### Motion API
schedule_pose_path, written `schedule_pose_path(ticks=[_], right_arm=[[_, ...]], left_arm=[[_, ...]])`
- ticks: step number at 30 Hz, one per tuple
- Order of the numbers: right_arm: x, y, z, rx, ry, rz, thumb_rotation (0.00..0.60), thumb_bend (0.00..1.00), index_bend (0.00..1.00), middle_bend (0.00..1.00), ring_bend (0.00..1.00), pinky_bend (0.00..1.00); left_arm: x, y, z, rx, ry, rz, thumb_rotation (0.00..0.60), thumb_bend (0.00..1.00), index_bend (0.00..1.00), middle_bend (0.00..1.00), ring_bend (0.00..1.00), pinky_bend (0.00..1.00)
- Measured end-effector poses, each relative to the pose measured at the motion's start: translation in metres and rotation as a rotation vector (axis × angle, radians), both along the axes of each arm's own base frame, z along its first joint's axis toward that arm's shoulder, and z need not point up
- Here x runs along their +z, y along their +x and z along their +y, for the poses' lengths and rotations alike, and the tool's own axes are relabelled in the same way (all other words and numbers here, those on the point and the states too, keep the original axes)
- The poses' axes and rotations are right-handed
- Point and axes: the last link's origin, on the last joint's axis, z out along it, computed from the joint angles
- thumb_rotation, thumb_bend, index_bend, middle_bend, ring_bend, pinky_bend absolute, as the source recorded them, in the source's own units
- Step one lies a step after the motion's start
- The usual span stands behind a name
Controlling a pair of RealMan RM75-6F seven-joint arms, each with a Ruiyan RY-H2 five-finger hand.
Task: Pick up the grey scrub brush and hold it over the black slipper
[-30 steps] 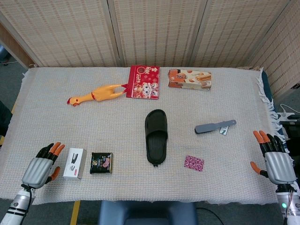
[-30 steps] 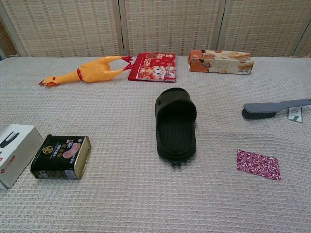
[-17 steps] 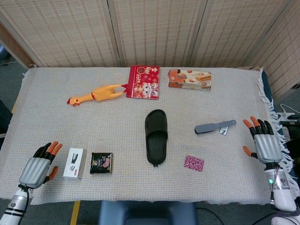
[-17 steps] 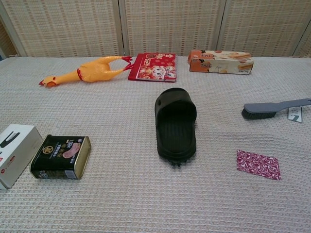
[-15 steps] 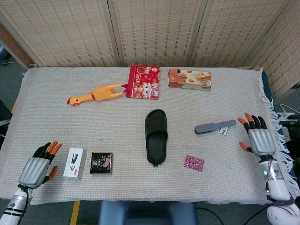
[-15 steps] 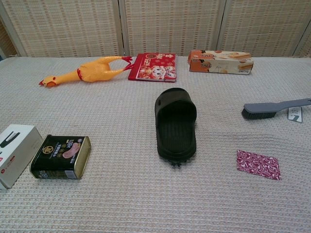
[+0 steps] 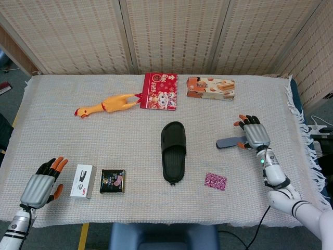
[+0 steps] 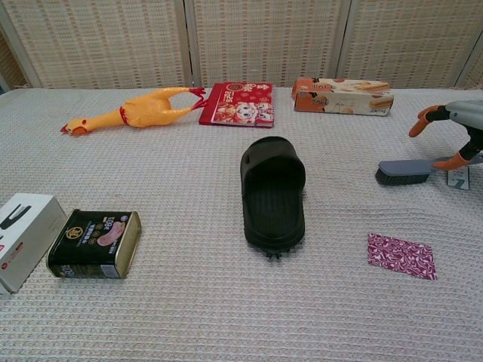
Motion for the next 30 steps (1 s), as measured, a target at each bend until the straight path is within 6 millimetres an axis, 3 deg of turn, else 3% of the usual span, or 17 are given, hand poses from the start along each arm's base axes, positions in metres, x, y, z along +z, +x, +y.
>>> schedule_pose_path(ticks=[12,17,26,30], right_arm=[[-0.01,-0.001,0.008,0.005,0.1,-0.005,0.6,0.17,0.27,0.09,0.0,0.0],[-0.013,-0.002,0.008,-0.008,0.097,-0.028,0.6,0.17,0.4,0.21,0.07,0.19],[-0.021,0.004,-0.001,0.015,0.033,-0.048,0.6,0.17,0.53,0.3,0.18,0.36],[-0.021,0.007,-0.003,0.033,0.016,-0.033,0.6,0.17,0.56,0.37,0.31,0.51]], left_arm=[[0.001,-0.001,0.0,0.001,0.002,0.001,0.6,0.49,0.0,0.0,0.0,0.13],[0.0,-0.002,0.0,0.006,-0.003,0.003,0.6,0.49,0.0,0.0,0.0,0.13],[0.0,-0.002,0.001,0.01,-0.006,0.002,0.6,0.49,0.0,0.0,0.0,0.13],[0.0,-0.003,0.001,0.011,-0.007,0.0,0.6,0.49,0.0,0.0,0.0,0.13]])
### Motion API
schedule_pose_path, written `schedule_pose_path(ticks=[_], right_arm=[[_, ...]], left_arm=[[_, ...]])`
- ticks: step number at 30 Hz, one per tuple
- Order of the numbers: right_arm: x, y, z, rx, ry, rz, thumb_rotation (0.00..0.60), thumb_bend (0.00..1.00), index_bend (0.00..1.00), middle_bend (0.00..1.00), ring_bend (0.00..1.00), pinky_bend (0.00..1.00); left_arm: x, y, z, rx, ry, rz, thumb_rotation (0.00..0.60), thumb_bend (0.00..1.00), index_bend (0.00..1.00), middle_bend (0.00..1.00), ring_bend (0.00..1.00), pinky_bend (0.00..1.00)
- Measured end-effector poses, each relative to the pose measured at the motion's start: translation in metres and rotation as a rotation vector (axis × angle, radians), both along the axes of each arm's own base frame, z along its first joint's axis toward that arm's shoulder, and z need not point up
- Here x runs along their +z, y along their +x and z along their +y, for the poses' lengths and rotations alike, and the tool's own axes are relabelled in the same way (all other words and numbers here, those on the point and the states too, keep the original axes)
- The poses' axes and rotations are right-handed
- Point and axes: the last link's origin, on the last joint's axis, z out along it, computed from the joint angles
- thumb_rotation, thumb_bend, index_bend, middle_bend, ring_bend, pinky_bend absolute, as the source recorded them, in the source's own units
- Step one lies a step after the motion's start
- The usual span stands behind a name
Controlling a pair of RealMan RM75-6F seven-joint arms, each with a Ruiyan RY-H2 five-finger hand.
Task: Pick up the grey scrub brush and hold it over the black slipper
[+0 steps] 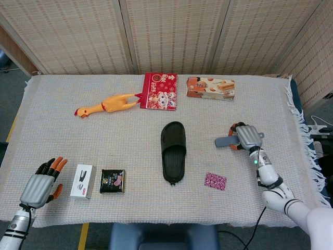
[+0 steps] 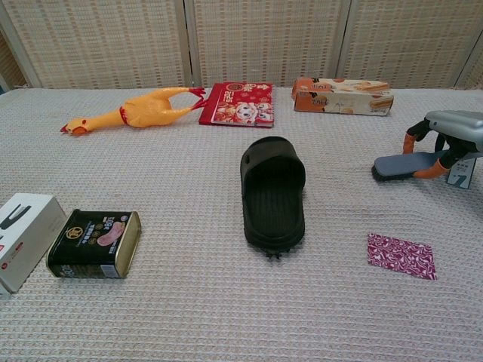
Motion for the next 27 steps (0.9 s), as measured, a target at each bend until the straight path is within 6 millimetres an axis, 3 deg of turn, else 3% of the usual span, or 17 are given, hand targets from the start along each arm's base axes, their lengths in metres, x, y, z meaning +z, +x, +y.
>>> schedule_pose_path(ticks=[2,10,20,27], right_arm=[[0.0,0.0,0.0,0.003,0.0,0.001,0.6,0.17,0.58,0.38,0.38,0.62],[0.019,0.006,-0.002,0.054,-0.033,0.005,0.6,0.26,0.74,0.51,0.6,0.81],[0.046,0.017,-0.011,0.052,-0.044,-0.014,0.6,0.29,0.83,0.58,0.65,0.84],[0.054,0.036,-0.019,0.012,-0.029,-0.162,0.6,0.31,0.84,0.59,0.65,0.84]], left_arm=[[0.0,0.0,0.0,0.0,0.0,0.001,0.6,0.49,0.0,0.0,0.0,0.13],[0.0,0.0,-0.002,-0.004,-0.002,0.0,0.6,0.49,0.0,0.0,0.0,0.13],[-0.002,0.002,-0.003,-0.005,-0.008,-0.001,0.6,0.49,0.0,0.0,0.0,0.13],[0.0,0.002,-0.003,-0.004,-0.006,-0.006,0.6,0.49,0.0,0.0,0.0,0.13]])
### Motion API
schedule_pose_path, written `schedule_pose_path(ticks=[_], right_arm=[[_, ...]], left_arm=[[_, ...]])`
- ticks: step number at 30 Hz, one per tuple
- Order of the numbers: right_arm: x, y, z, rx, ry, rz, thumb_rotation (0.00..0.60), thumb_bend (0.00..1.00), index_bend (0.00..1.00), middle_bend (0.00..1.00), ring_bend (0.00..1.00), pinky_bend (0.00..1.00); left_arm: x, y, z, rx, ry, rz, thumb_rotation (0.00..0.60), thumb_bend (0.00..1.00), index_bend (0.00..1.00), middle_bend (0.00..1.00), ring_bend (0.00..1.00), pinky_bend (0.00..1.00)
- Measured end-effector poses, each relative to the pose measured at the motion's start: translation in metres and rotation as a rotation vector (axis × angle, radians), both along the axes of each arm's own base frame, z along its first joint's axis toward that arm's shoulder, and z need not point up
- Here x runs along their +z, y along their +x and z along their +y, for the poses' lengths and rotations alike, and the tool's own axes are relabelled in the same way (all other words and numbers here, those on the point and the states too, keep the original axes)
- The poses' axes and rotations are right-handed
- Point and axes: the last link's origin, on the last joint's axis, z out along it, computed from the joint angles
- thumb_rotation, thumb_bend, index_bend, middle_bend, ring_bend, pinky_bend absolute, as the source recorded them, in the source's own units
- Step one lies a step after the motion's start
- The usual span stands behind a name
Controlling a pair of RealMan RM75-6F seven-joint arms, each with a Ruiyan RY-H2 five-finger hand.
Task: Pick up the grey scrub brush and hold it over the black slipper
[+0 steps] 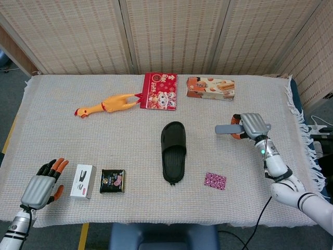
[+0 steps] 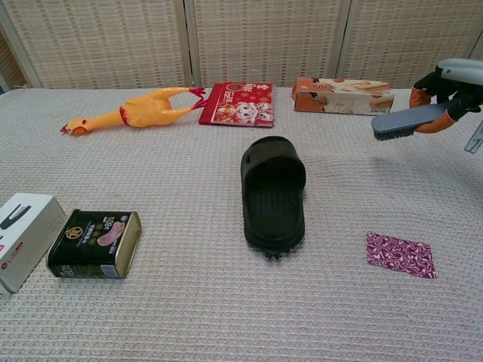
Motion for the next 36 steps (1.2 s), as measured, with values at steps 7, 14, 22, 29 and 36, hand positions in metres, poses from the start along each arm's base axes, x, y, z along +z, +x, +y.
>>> schedule_pose_path(ticks=[7,14,22,29,36], right_arm=[[-0.005,0.031,-0.012,-0.027,0.034,-0.204,0.6,0.32,0.86,0.6,0.65,0.84],[-0.051,0.073,-0.022,-0.057,0.148,-0.382,0.6,0.33,0.86,0.6,0.65,0.84],[-0.1,0.115,-0.029,-0.011,0.243,-0.356,0.6,0.34,0.86,0.6,0.65,0.84],[-0.11,0.126,-0.032,0.023,0.259,-0.283,0.6,0.34,0.87,0.61,0.65,0.84],[-0.113,0.116,-0.028,0.019,0.289,-0.195,0.6,0.34,0.88,0.62,0.65,0.84]], left_arm=[[0.002,0.001,0.0,0.0,0.001,-0.015,0.6,0.49,0.0,0.0,0.0,0.13],[0.005,0.002,-0.001,-0.005,-0.004,-0.04,0.6,0.49,0.0,0.0,0.0,0.13],[0.011,0.0,-0.002,-0.001,-0.002,-0.062,0.6,0.49,0.0,0.0,0.0,0.13],[0.014,0.001,-0.003,-0.012,0.0,-0.069,0.6,0.49,0.0,0.0,0.0,0.13],[0.012,0.002,-0.003,-0.015,-0.002,-0.065,0.6,0.49,0.0,0.0,0.0,0.13]])
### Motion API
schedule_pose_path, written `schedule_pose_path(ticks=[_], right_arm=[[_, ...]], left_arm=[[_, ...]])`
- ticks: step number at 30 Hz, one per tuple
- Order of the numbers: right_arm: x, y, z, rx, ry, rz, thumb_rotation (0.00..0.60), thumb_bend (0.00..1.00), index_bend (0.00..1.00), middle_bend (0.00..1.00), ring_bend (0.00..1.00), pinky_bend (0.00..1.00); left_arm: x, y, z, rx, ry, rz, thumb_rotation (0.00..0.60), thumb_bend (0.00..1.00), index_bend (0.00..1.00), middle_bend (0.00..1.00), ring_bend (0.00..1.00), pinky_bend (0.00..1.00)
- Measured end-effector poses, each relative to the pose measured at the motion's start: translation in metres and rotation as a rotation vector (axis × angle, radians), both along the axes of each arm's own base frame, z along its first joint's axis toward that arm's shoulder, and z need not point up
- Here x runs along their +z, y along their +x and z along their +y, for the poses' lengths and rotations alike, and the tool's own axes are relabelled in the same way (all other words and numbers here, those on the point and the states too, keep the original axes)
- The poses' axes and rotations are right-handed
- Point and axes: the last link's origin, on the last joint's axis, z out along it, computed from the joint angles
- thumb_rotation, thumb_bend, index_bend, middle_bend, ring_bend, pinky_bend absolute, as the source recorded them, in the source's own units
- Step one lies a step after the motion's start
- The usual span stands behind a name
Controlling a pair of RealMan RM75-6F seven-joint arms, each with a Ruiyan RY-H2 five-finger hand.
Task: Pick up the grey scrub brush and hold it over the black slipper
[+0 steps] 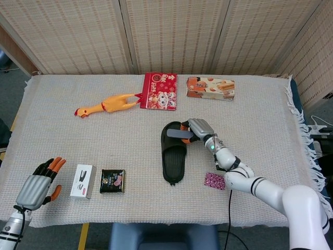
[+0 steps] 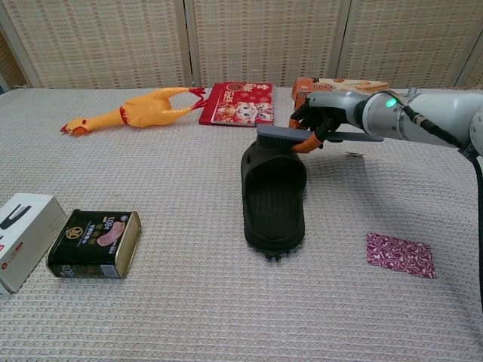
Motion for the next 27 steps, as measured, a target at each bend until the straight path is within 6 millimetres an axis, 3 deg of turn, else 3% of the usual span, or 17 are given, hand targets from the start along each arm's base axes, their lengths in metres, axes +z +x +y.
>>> schedule_pose_path(ticks=[9,27], right_arm=[[0.012,-0.017,0.003,-0.027,-0.007,0.03,0.6,0.34,0.88,0.62,0.65,0.84],[0.005,0.023,-0.007,0.1,0.013,0.137,0.6,0.34,0.88,0.62,0.65,0.84]], left_arm=[[-0.004,0.001,0.001,-0.002,-0.012,0.002,0.6,0.49,0.0,0.0,0.0,0.13],[-0.004,0.0,0.005,-0.004,-0.018,-0.004,0.6,0.49,0.0,0.0,0.0,0.13]])
